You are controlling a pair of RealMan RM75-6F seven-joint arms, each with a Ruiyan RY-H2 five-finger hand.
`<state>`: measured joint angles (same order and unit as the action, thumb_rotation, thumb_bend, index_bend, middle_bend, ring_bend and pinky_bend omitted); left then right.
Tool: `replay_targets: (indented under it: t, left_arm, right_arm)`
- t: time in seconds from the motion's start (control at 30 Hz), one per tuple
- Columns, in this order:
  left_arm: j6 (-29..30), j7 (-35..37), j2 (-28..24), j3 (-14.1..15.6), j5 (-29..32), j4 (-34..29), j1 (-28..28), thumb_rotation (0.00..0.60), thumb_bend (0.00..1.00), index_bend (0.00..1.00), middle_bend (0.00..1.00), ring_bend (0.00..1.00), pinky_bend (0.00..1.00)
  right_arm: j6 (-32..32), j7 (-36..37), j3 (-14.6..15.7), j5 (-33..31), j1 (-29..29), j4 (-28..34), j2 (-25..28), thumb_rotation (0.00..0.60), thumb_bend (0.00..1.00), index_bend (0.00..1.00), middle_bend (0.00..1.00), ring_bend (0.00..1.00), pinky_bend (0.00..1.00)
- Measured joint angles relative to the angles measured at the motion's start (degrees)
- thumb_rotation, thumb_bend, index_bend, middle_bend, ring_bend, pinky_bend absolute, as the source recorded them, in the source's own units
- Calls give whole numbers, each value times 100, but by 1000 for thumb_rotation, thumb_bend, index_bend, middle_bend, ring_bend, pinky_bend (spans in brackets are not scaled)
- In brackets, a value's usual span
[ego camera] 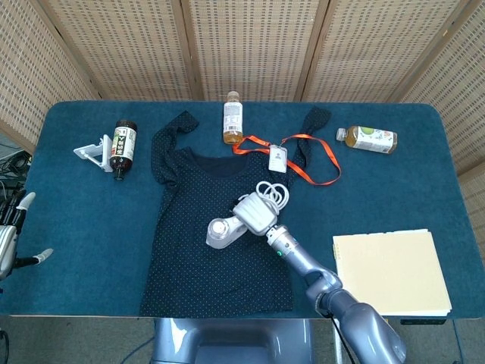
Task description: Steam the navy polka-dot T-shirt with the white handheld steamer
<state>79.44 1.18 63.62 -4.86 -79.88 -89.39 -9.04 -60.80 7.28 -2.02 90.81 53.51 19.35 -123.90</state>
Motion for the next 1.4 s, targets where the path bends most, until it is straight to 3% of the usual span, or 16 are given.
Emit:
replay_targets:
  t: [0.3, 0.57, 0.97, 1.4]
  left_arm:
    - [58, -71, 6, 6, -43, -59, 11, 600, 0, 0, 0, 0, 0]
    - [71, -74, 9, 10, -37, -55, 24, 600, 0, 0, 0, 0, 0]
    - [75, -57, 11, 17, -44, -53, 32, 600, 0, 0, 0, 0, 0]
    - [69, -26, -4, 17, -74, -45, 18, 600, 0, 0, 0, 0, 0]
  right_arm:
    - [-37, 235, 249, 100, -466, -305, 437, 600, 1000, 825, 675, 767, 969]
    - [116, 475, 267, 56, -614, -425, 569, 600, 1000, 824, 675, 767, 968]
    - [-4, 576, 330, 194, -476, -24, 433, 600, 1000, 824, 675, 767, 969]
    - [-312, 195, 466, 481, -310, 722, 253, 600, 1000, 824, 675, 768, 969]
